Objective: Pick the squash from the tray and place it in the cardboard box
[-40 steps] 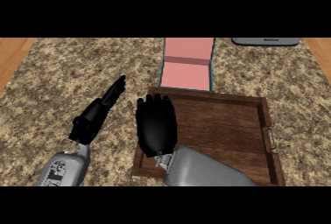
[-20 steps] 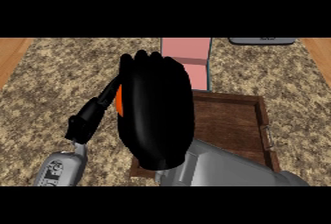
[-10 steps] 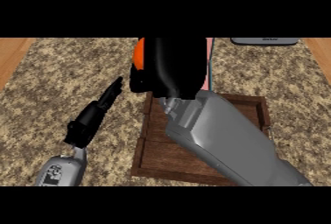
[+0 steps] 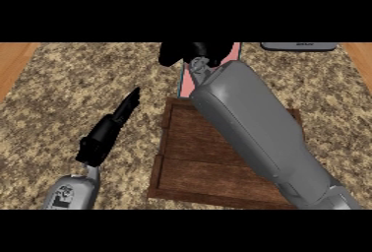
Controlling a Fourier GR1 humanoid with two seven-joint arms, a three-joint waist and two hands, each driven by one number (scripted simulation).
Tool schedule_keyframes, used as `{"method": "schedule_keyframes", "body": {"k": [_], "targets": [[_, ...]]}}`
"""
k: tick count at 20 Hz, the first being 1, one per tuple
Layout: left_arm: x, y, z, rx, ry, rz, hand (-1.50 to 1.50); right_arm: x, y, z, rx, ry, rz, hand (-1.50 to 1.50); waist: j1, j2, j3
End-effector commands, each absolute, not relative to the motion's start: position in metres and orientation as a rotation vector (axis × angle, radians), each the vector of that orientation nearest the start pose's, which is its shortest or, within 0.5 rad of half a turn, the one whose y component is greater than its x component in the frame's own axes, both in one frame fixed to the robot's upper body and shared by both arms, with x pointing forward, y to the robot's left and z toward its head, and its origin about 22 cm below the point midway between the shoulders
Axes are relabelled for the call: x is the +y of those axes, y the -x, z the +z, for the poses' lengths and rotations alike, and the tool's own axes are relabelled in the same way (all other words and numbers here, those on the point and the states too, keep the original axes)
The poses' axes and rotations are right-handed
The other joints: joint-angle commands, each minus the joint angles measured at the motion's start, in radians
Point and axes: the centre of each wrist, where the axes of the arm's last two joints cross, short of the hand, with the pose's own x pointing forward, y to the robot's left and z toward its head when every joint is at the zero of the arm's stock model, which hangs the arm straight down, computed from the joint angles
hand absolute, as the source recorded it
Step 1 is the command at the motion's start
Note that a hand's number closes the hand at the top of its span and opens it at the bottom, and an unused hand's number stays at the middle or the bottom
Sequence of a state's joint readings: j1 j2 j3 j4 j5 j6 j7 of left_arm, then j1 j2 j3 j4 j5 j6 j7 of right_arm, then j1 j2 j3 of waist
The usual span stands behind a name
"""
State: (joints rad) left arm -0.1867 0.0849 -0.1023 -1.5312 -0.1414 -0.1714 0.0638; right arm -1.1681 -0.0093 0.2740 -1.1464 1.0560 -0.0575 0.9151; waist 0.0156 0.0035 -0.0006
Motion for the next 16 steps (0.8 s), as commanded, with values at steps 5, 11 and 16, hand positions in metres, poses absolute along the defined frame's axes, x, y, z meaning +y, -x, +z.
{"method": "schedule_keyframes", "body": {"k": [5, 11, 16], "targets": [[0.199, -0.275, 0.037, -1.604, 0.042, -0.452, 0.0, -0.024, -0.413, 0.205, -1.469, 1.242, 0.704, 1.5, 0.007, 0.002, 0.0], [0.202, -0.284, 0.053, -1.625, 0.067, -0.483, 0.0, -0.041, -0.438, 0.177, -1.388, 1.192, 0.726, 1.5, 0.014, 0.006, 0.0], [0.187, -0.286, 0.056, -1.615, 0.064, -0.479, 0.0, -0.064, -0.444, 0.145, -1.315, 0.996, 0.535, -1.5, 0.021, 0.008, 0.001]]}}
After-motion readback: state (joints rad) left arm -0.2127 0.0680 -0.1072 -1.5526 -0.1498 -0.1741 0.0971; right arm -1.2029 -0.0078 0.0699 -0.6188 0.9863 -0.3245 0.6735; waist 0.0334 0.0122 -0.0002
